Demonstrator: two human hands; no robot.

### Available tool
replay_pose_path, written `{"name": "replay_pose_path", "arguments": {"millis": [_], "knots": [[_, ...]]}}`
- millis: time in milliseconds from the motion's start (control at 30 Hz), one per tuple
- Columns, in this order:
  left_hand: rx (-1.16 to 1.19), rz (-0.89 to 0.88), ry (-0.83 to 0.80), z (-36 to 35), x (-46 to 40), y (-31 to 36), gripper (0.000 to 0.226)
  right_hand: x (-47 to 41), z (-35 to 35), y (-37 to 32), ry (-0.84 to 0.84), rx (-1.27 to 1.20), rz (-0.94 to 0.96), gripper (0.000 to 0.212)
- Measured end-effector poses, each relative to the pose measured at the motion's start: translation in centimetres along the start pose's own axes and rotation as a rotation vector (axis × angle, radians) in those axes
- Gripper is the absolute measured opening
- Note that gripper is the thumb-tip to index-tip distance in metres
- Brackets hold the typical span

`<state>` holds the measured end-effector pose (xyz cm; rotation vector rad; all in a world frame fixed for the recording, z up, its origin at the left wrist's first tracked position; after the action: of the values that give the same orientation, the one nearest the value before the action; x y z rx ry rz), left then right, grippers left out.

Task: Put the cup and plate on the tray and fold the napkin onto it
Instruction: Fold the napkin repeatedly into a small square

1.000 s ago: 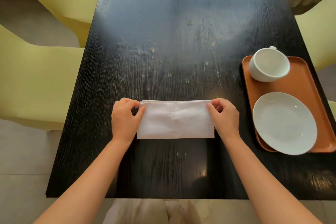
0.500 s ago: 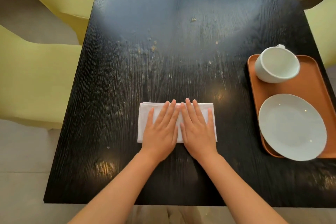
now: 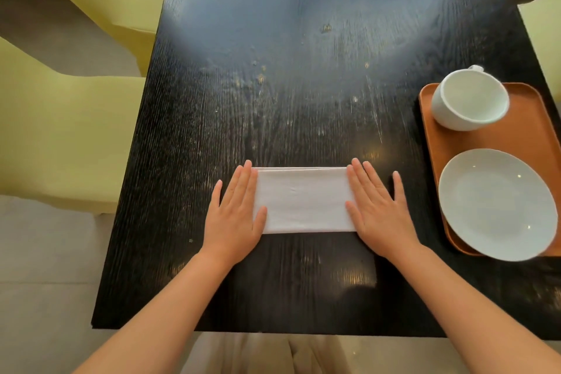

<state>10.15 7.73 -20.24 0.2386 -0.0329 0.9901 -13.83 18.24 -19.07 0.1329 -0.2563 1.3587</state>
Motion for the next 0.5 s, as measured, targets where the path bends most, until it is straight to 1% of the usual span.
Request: {"name": "replay_pose_path", "arguments": {"millis": [100,167,233,300,333,367,433,500], "knots": [[0.019,0.002,0.005,0.0,0.1,-0.1,0.065,0.4,0.1,1.1,-0.018,-0.023,-0.03,0.056],[0.017,0.018,-0.002,0.0,0.1,0.0,0.065,0.6,0.0,0.8,-0.018,-0.05,-0.064,0.055],[-0.002,0.093,0.014,0.2,0.4,0.2,0.067,0.8,-0.1,-0.2,-0.007,-0.092,-0.142,0.057],[-0.002,0.157,0.067,0.7,0.8,1.8,0.07,1.0,-0.2,-1.1,0.024,-0.129,-0.232,0.059],[0.017,0.124,0.082,0.8,1.0,3.3,0.071,1.2,-0.2,-1.6,0.042,-0.147,-0.269,0.059],[0.042,0.052,0.081,0.7,1.2,5.1,0.07,1.4,-0.2,-1.9,0.067,-0.166,-0.299,0.06],[0.07,-0.07,0.025,-0.3,1.6,8.2,0.068,2.0,0.2,-2.4,0.153,-0.209,-0.354,0.061],[0.089,-0.048,-0.033,-1.6,1.7,9.5,0.068,2.7,0.7,-2.5,0.276,-0.28,-0.395,0.059]]}}
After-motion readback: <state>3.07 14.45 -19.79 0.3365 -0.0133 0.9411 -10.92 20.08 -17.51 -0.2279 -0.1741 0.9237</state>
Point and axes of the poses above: each hand's wrist, its own x-axis away from the middle knuckle, its own z-axis out of the back of the hand, y = z × x, the point moved 2 cm from there along -x, towards the middle knuckle, and after that the axes turned 3 degrees about z, right-handed, at the moved point
